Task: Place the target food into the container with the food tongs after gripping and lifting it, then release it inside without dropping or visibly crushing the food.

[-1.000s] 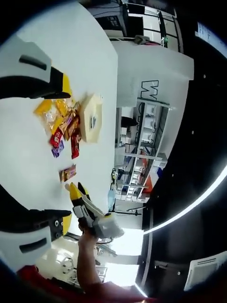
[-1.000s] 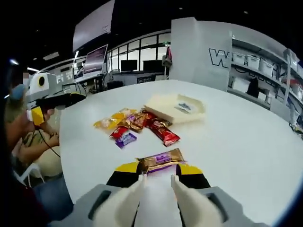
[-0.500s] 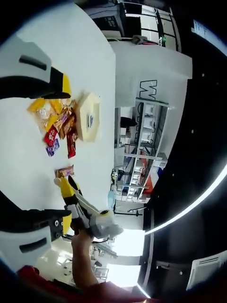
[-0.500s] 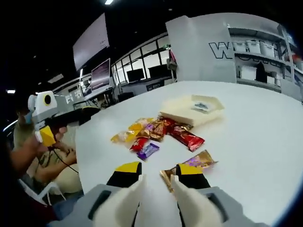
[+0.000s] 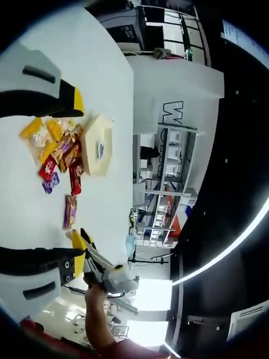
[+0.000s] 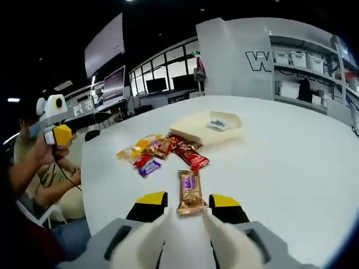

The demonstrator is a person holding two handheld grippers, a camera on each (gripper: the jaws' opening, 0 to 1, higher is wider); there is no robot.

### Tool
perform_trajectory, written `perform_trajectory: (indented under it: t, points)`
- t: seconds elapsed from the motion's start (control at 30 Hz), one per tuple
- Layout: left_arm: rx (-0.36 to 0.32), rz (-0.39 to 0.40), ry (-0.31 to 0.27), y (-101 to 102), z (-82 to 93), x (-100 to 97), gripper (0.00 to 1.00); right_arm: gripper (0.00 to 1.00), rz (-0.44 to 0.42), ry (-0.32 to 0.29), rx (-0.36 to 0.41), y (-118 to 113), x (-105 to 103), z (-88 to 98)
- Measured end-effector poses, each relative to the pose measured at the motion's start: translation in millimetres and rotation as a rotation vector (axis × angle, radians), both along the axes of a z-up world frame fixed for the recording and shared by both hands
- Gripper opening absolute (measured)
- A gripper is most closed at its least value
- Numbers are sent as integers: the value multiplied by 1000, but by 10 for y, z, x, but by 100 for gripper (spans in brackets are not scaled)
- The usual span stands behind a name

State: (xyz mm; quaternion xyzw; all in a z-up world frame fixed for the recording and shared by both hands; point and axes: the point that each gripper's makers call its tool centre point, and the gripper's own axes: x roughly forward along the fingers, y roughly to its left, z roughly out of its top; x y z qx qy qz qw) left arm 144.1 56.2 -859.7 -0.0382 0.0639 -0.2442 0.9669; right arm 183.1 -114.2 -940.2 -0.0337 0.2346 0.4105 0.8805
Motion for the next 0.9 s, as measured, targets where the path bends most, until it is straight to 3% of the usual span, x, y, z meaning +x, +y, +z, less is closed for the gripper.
perform_trajectory:
  t: [0.1,0.2,0.27,0.43,0.5,0.53,0.6,0.63,0.7,0.9]
  points:
    - [0,7,2,-8,-11,21,95,24,21,-12,20,57,28,91]
    - [-10,18,4,-14,-43,-2,95,25,66,-83,-23,159,133,161]
    - [-14,24,11,0,-79,-15,95,25,93,-80,-8,274,173,182]
    - [57,69,38,114,-188,-42,95,25,118,-97,-47,456,290,77]
    - [103,95,61,171,-256,-54,96,25,133,-130,-146,431,355,-65]
    - [113,100,62,188,-263,-57,97,26,135,-126,-153,436,368,-109]
    - [119,117,79,244,-286,-60,98,26,139,-65,-111,470,356,-180]
    - [124,125,88,278,-301,-62,99,26,127,-46,-126,446,367,-232]
    - [139,142,100,359,-339,-69,98,25,130,-92,-109,445,376,-164]
    - [186,186,164,510,-588,-92,97,20,112,-97,-107,435,349,-160]
